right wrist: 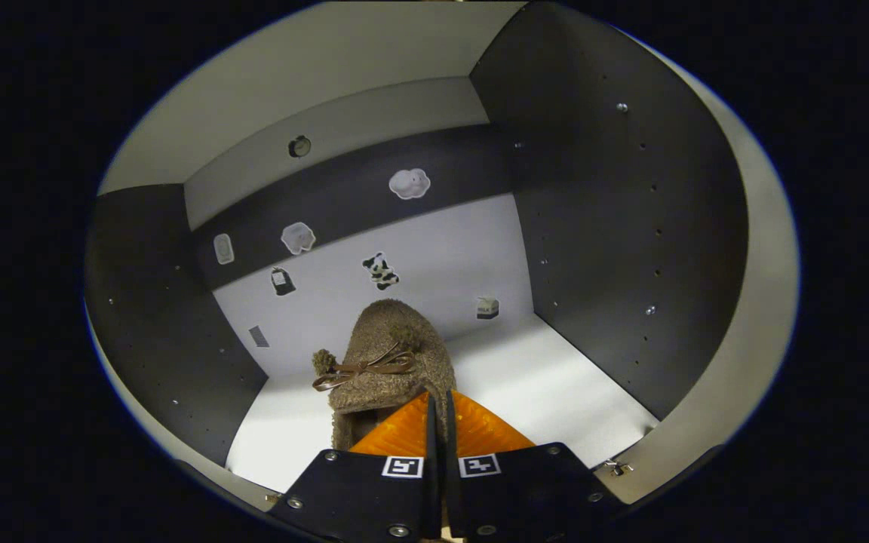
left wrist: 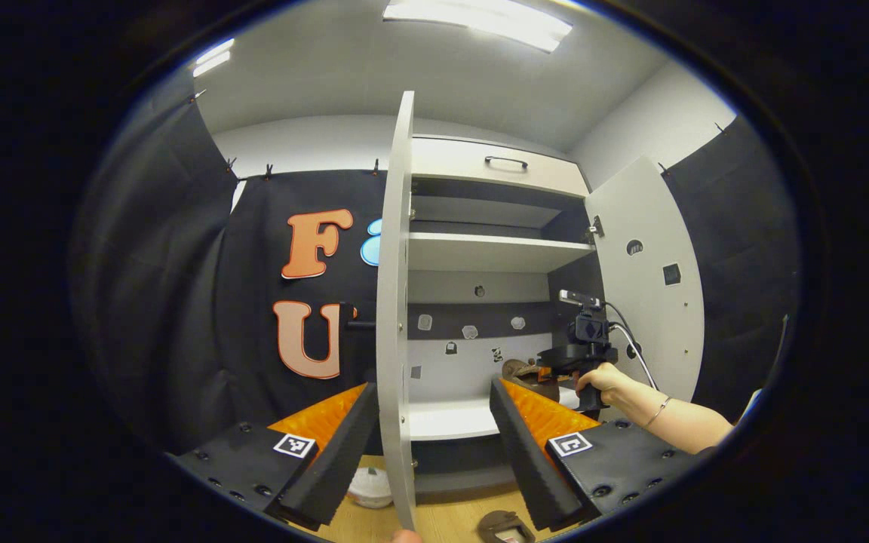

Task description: Grab one shoe with the right hand and put it into the shoe cabinet, grab the other shoe with the left hand and put it into the shoe cabinet; then close the right door with the right hand and the left door with the left hand.

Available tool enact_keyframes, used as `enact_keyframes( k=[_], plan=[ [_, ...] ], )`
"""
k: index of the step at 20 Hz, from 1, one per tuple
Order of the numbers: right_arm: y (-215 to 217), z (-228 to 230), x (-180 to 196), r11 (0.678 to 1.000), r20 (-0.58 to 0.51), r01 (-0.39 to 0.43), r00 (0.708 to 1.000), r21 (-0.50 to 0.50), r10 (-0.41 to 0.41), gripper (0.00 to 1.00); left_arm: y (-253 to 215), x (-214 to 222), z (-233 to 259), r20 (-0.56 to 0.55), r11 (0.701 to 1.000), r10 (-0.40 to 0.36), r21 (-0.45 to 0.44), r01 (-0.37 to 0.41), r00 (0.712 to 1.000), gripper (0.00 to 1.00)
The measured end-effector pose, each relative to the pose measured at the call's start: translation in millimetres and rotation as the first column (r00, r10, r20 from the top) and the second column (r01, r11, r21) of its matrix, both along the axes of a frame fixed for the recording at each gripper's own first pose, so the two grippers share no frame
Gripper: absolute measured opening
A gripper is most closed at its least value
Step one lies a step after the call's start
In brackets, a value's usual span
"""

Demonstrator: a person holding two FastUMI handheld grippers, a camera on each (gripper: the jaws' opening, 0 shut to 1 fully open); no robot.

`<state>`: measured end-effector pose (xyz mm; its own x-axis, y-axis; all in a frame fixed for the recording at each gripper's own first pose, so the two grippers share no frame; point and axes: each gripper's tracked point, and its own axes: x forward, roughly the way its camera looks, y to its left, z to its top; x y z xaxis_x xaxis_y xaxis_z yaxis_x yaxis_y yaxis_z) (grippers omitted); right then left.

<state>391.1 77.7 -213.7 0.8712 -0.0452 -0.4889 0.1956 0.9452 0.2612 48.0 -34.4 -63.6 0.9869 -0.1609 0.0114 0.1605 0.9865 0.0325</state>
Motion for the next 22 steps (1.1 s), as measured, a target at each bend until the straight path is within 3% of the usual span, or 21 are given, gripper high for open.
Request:
enact_keyframes(
  k=[3, 7, 10, 11, 12, 14, 16, 18, 19, 22],
  plan=[
    [-4, -10, 9, 1.000, -0.001, 0.004, 1.000, -0.029, -0.004, 0.06, 4, 7, -2, 0.001, 1.000, 0.010, 0.007, -0.010, 1.000, 0.97],
    [3, 30, -6, 1.000, 0.101, -0.013, 0.995, -0.027, 0.016, 0.25, -1, 7, -4, -0.003, 1.000, 0.013, -0.004, -0.013, 1.000, 0.97],
    [6, 57, -36, 0.995, 0.167, -0.040, 0.984, -0.089, 0.054, 0.50, -1, 3, -5, -0.009, 1.000, 0.022, -0.013, -0.022, 1.000, 0.97],
    [4, 65, -47, 0.993, 0.188, -0.038, 0.981, -0.114, 0.059, 0.48, -4, -1, -6, -0.015, 1.000, 0.021, -0.014, -0.021, 1.000, 0.94],
    [4, 74, -60, 0.991, 0.213, -0.036, 0.975, -0.132, 0.064, 0.65, -6, -5, -6, -0.017, 1.000, 0.021, -0.009, -0.021, 1.000, 0.94],
    [6, 86, -87, 0.989, 0.245, -0.043, 0.966, -0.142, 0.077, 0.78, -11, -14, -3, -0.016, 1.000, 0.018, 0.000, -0.018, 1.000, 0.97],
    [5, 93, -115, 0.987, 0.262, -0.055, 0.960, -0.153, 0.095, 0.88, -17, -24, -3, -0.020, 1.000, 0.012, -0.004, -0.012, 1.000, 0.99],
    [1, 97, -142, 0.978, 0.285, -0.051, 0.953, -0.200, 0.108, 0.99, -19, -31, -7, -0.024, 1.000, 0.019, -0.003, -0.019, 1.000, 0.94],
    [1, 99, -157, 0.975, 0.296, -0.052, 0.948, -0.215, 0.116, 0.92, -18, -33, -12, -0.032, 1.000, 0.030, -0.001, -0.030, 0.999, 0.97],
    [11, 107, -201, 0.972, 0.338, -0.090, 0.927, -0.215, 0.160, 0.92, -22, -41, -37, -0.077, 0.999, 0.051, -0.003, -0.051, 0.996, 0.99]
  ],
)
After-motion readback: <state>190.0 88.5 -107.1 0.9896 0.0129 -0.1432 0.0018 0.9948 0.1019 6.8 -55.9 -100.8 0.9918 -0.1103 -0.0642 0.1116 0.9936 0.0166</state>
